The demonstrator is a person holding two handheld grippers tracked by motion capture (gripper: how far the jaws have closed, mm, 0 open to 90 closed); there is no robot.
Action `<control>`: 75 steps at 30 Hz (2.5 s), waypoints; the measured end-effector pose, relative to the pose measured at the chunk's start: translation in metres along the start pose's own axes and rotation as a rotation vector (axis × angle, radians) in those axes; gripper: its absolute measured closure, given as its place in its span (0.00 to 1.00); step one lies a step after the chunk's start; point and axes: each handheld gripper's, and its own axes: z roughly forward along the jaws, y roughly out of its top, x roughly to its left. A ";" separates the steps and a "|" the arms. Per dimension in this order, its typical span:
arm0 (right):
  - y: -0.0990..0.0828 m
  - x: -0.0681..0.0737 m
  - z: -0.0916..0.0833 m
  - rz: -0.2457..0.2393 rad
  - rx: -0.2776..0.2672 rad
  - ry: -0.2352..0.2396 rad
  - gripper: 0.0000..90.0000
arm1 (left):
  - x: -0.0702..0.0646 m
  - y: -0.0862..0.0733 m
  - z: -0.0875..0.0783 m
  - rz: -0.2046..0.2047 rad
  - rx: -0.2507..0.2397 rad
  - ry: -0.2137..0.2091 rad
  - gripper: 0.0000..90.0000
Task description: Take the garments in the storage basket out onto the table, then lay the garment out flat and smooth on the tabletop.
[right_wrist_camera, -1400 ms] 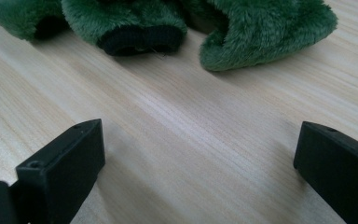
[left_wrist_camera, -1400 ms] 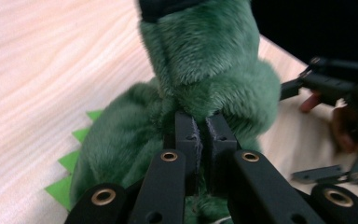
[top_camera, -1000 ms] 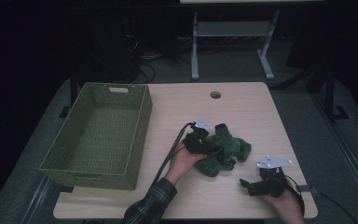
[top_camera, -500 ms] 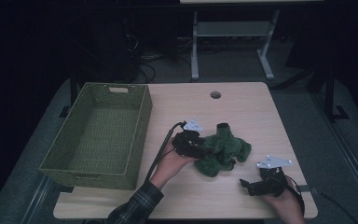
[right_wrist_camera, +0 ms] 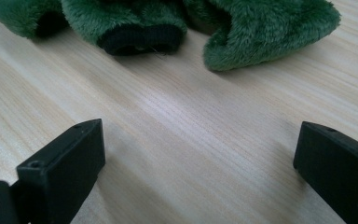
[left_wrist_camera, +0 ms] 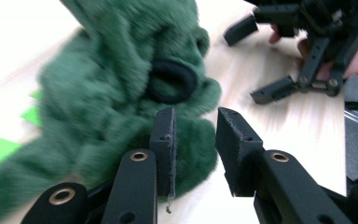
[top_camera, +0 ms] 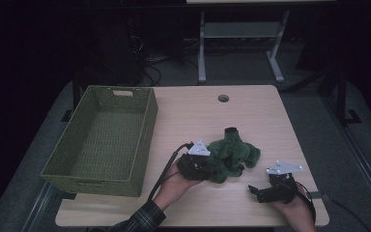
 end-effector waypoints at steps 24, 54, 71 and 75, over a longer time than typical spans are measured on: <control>0.028 0.019 0.004 -0.052 -0.094 0.149 0.50 | -0.002 -0.022 0.040 0.018 0.086 0.041 0.81; 0.044 -0.009 -0.027 -0.016 -0.143 0.125 0.92 | 0.027 -0.006 -0.054 -0.126 -0.116 0.035 0.98; 0.016 -0.028 -0.055 0.024 -0.087 0.128 0.93 | 0.020 -0.047 -0.068 -0.193 -0.002 0.054 0.98; 0.008 -0.020 -0.046 0.003 -0.028 0.134 0.93 | 0.022 -0.060 -0.059 -0.196 0.058 0.065 0.98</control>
